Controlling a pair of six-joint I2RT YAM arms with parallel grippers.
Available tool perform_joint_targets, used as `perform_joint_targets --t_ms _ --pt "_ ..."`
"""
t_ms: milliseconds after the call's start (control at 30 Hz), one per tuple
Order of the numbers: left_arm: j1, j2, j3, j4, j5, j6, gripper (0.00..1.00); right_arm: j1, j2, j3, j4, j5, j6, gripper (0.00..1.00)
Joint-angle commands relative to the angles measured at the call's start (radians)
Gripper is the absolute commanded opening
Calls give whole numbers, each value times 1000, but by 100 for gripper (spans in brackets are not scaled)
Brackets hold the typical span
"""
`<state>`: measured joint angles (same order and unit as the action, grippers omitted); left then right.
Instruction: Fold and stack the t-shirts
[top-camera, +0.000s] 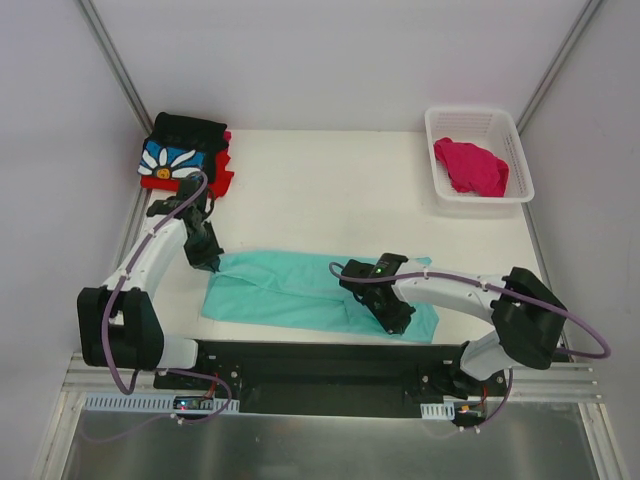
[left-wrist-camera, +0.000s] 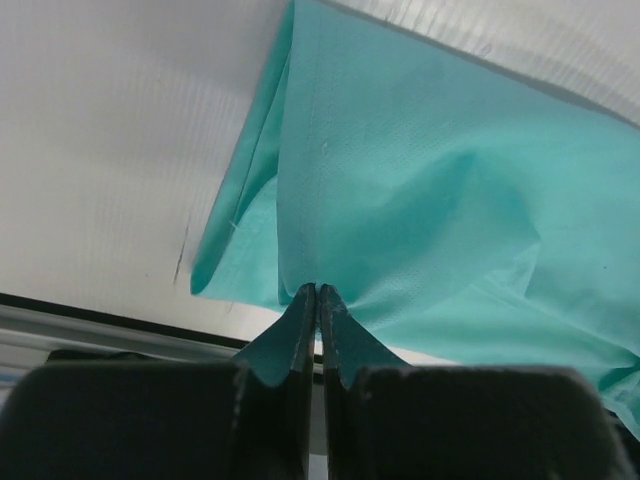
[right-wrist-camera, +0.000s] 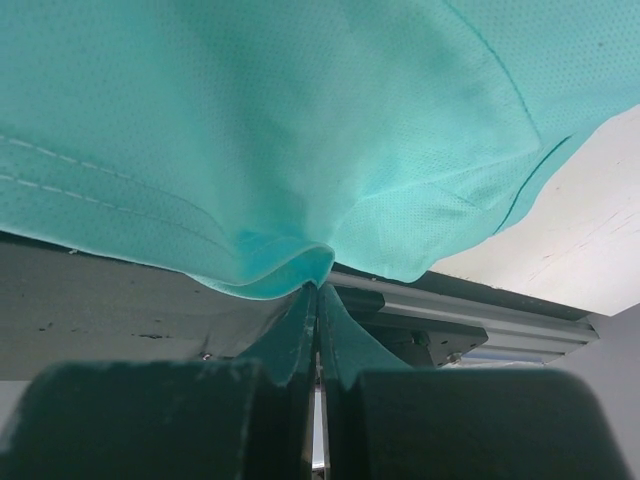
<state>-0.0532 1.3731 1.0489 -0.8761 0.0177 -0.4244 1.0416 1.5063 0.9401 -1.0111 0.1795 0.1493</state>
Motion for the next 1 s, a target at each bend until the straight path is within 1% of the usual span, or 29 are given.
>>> perform_joint_targets --t_ms 0,133,300,533,767,800,833,900,933,967 --pt "-10 -74 -76 -6 -37 -56 0 6 14 42 -37 17 -10 1" --pt "1 -92 -150 11 -130 -73 0 9 19 34 -32 12 -22 1" --pt "47 -49 -135 16 -212 -65 0 9 9 25 -38 21 -39 1" --pt "85 46 -98 12 -220 -21 0 8 2 22 -38 32 -40 1" --pt "98 40 -101 12 -220 1 0 9 -4 11 -29 20 -30 1" --pt "99 41 -107 12 -228 3 4 8 -6 9 -29 21 -31 1" --pt "99 46 -112 12 -234 4 5 9 -8 9 -30 21 -28 1" --pt "105 50 -116 14 -246 13 5 8 -15 9 -32 26 -27 1" --pt "111 53 -116 12 -243 13 16 8 -15 9 -34 26 -25 1" --pt "112 53 -115 11 -237 16 41 8 -15 11 -44 31 -22 1"
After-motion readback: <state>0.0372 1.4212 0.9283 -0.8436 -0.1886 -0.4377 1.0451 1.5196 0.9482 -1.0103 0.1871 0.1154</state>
